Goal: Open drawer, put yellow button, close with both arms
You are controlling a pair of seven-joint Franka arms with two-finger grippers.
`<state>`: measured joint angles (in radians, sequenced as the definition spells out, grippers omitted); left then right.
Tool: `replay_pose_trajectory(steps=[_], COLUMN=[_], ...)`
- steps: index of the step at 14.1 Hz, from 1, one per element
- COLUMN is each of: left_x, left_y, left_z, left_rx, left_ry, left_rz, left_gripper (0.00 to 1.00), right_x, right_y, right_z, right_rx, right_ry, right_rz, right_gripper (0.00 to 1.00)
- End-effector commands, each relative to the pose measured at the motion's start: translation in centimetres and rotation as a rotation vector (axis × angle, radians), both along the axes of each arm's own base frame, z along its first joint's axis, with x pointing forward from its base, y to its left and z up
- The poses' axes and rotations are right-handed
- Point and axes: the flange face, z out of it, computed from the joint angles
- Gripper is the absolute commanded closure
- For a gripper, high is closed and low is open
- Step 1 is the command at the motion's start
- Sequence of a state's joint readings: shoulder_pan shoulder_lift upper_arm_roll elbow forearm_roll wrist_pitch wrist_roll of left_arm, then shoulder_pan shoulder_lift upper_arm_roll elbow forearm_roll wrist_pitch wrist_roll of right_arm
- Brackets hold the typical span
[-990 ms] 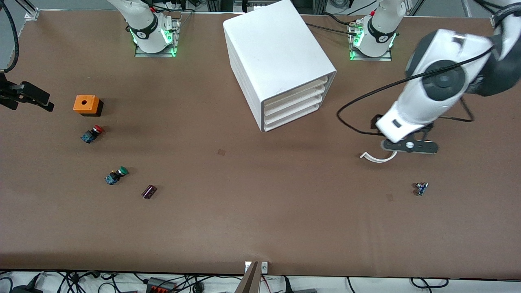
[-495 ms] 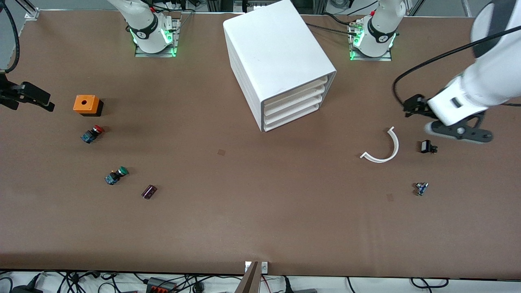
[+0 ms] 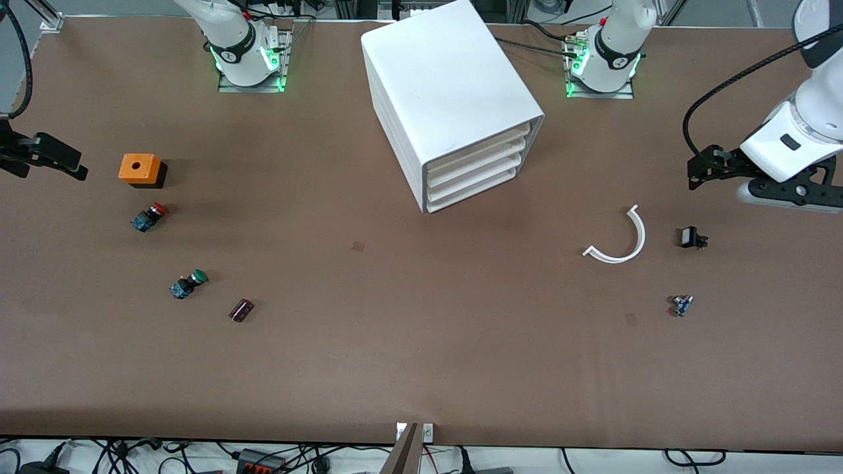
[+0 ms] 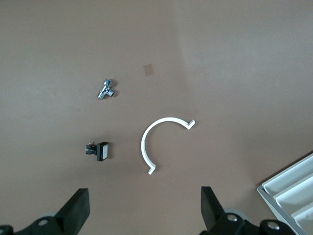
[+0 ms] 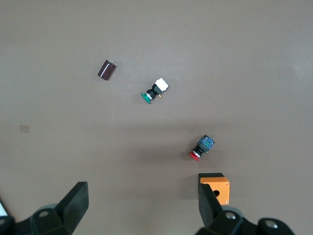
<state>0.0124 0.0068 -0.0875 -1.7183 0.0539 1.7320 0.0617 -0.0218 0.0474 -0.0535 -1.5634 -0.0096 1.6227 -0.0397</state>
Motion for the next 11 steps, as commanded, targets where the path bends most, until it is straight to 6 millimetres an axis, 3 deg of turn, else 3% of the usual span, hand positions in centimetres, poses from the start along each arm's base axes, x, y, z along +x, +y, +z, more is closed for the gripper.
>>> replay_pose_trajectory(steps=[1, 11], left_x=[-1.62, -1.57], left_y=[-0.85, -0.88], left_z=[0.29, 1.05], left_rx=[-0.019, -0.022], left_ry=[-0.032, -0.01], left_rz=[0.002, 0.007], left_gripper=[0.0, 0.0], right_x=[-0.46, -0.26], right_y=[-0.04, -0.03], right_z=[-0.04, -0.37], right_rx=[-0.012, -0.011], right_ry=[0.002, 0.005], right_rz=[0.013, 0.015], right_gripper=[0.0, 0.0])
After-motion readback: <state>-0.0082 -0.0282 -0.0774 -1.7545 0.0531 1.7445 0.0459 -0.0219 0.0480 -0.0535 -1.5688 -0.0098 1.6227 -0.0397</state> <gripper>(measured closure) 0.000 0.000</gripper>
